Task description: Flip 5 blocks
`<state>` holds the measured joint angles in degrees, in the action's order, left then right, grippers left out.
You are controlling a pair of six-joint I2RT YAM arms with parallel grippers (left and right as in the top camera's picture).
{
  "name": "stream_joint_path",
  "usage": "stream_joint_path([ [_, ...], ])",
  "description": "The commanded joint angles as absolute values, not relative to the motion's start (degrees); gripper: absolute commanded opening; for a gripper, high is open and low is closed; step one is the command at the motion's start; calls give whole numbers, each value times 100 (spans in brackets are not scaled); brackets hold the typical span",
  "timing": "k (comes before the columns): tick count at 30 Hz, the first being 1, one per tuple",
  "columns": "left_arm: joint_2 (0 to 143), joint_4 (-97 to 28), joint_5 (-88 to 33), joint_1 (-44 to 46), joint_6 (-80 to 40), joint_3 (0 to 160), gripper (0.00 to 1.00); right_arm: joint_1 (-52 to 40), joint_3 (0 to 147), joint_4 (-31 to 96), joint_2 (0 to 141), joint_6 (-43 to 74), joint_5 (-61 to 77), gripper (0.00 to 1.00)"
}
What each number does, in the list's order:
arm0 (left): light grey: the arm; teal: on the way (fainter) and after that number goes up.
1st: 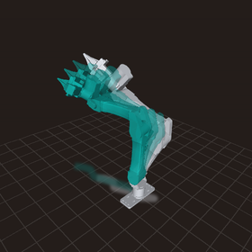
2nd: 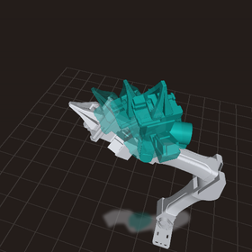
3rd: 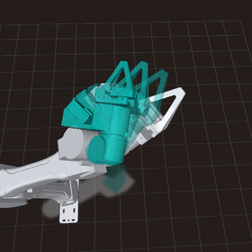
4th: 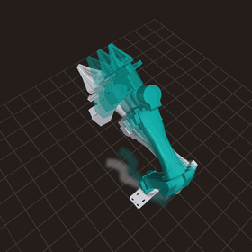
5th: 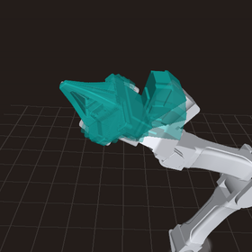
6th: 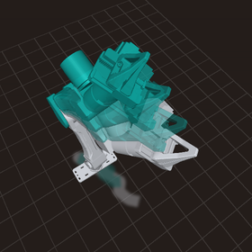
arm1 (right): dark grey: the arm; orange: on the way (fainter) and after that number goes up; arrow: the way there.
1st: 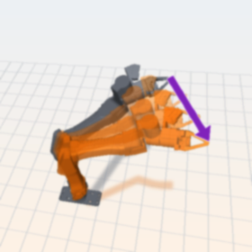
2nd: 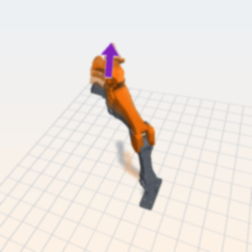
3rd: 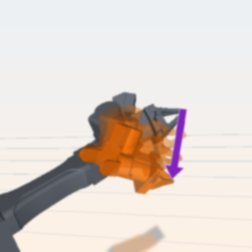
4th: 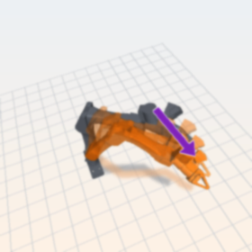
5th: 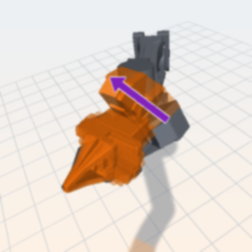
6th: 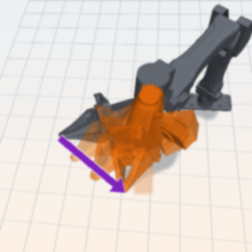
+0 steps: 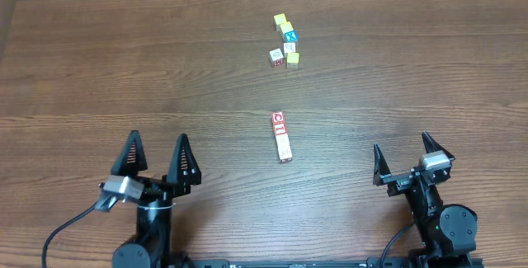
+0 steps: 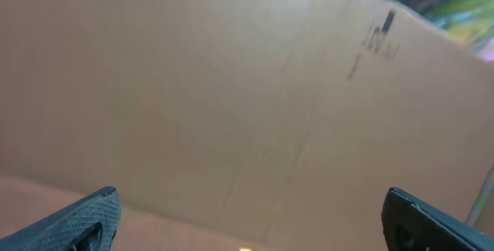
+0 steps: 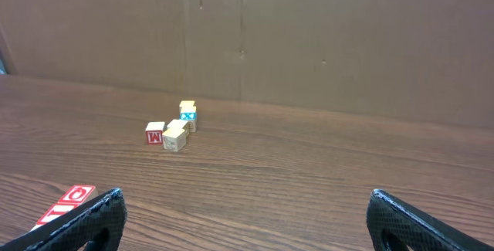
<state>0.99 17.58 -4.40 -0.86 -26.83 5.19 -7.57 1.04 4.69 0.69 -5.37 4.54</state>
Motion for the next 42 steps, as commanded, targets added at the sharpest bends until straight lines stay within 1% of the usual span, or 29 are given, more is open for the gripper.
stream_joint_path([
  [1, 19, 1787, -548, -121, -2593, 187, 100, -738, 45, 440, 23, -563, 482, 100],
  [4, 19, 1693, -565, -121, -2593, 23, 100, -738, 45, 440, 23, -563, 482, 100],
  [10, 19, 429, -554, -126, -2248, 27, 100, -738, 45, 440, 23, -563, 482, 100],
  [12, 19, -71, -561, -126, -1955, 27, 100, -738, 45, 440, 23, -563, 482, 100],
  [15, 19, -410, -565, -126, -1649, 27, 99, -738, 45, 440, 23, -563, 482, 100],
  [24, 19, -403, -585, -126, -480, 27, 100, -738, 45, 440, 23, -563, 482, 100],
  [42, 21, -401, -576, -126, -491, 27, 100, -738, 45, 440, 23, -563, 482, 100],
])
